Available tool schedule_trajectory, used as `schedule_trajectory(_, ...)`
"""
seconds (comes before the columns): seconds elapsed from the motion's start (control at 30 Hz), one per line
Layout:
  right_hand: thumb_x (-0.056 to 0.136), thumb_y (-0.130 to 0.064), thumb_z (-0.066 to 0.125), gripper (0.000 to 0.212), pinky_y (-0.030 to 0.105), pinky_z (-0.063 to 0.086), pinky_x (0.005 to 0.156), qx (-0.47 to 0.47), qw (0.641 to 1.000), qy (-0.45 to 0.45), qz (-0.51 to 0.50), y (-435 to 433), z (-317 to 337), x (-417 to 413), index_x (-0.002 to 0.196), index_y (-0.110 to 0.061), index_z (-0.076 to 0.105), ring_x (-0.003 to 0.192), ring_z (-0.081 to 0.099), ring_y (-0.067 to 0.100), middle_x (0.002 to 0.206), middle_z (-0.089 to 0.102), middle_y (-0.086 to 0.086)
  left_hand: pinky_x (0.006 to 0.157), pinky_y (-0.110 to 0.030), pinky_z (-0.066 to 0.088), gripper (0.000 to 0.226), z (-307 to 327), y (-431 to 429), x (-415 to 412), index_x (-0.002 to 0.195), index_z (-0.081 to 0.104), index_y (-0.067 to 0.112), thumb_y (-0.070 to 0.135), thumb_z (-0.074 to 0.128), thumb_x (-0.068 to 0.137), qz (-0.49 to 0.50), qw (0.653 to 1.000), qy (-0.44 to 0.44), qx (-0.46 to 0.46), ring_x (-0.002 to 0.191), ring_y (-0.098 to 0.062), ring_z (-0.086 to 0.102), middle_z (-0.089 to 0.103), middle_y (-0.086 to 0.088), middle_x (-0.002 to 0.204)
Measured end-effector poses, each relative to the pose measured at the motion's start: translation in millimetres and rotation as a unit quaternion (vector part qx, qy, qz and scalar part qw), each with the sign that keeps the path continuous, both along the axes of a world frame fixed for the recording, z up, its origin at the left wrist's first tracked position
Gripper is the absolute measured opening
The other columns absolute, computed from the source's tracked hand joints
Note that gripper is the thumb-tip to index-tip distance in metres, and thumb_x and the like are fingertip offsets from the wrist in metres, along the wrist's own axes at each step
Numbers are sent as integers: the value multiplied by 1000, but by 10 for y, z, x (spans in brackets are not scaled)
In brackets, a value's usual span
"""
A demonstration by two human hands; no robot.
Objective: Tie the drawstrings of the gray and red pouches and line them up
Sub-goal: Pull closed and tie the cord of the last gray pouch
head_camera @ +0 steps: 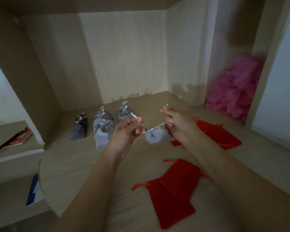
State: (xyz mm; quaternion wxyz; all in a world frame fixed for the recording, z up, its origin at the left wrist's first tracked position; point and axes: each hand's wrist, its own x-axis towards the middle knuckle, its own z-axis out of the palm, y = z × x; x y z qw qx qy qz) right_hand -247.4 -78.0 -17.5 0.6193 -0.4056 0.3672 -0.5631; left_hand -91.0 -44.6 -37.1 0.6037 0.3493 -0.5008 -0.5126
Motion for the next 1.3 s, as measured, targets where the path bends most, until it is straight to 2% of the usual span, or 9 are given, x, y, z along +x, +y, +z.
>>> schedule_trajectory(0.13,93,-16,57,16,14,27,41,-59,994,64,71,-20,-2,-65,77,-14,62,41,33,3,44,41,-9,75,-24,51,25,-31,-38,36,67,57,10,15,54,91,33,999,-16,-12,62,-10,57,55,0,58)
schedule_trajectory(0.23,79,-17,74,12,15,36,47,-126,960,232,94,-7,40,-196,71,-20,66,48,44,4,55,52,-6,75,-24,46,21,-32,-68,120,72,58,14,17,54,93,50,999,-16,0,67,-9,56,57,1,64)
schedule_trajectory(0.37,66,-17,85,26,15,38,55,-229,834,493,95,75,154,-312,87,-17,70,53,49,0,61,55,-8,69,-24,45,18,-20,-45,171,72,60,11,12,58,90,63,987,-146,0,58,-7,52,56,3,55)
schedule_trajectory(0.47,66,-12,81,20,14,42,56,-258,754,600,74,110,178,-292,85,-13,74,59,57,-3,64,62,-9,74,-30,44,15,-45,-6,134,71,65,11,10,63,86,20,960,-281,-7,60,-12,54,60,3,54)
schedule_trajectory(0.57,69,-9,68,18,31,48,64,-268,671,688,58,86,163,-203,84,-1,73,84,66,28,85,71,13,65,-18,42,10,-67,24,114,72,68,13,13,69,83,-12,930,-368,-11,59,-11,56,63,4,54)
schedule_trajectory(0.63,77,-11,65,19,27,48,67,-238,635,733,57,106,183,-175,93,-3,72,92,65,30,95,70,15,58,-14,44,4,-87,22,108,77,71,10,12,72,80,-30,918,-395,-1,52,-4,56,63,4,51)
schedule_trajectory(0.8,85,-11,62,14,14,35,55,-233,627,742,41,126,148,-217,96,-7,69,82,61,24,93,67,9,60,-20,37,11,-109,24,73,83,75,13,21,76,77,-58,890,-451,12,52,-5,52,60,2,50)
schedule_trajectory(1.13,83,-10,64,12,19,43,61,-261,625,733,62,95,98,-167,93,-10,71,76,57,18,87,67,6,58,-22,40,12,-146,51,-27,77,73,7,19,74,78,-98,863,-496,-2,55,-9,53,65,-9,63)
schedule_trajectory(1.3,79,-17,71,12,22,49,62,-213,654,718,104,64,68,-230,90,-13,72,72,57,14,89,69,6,61,-10,40,5,-41,94,-53,79,70,8,12,69,83,-54,919,-390,-35,62,1,55,65,5,70)
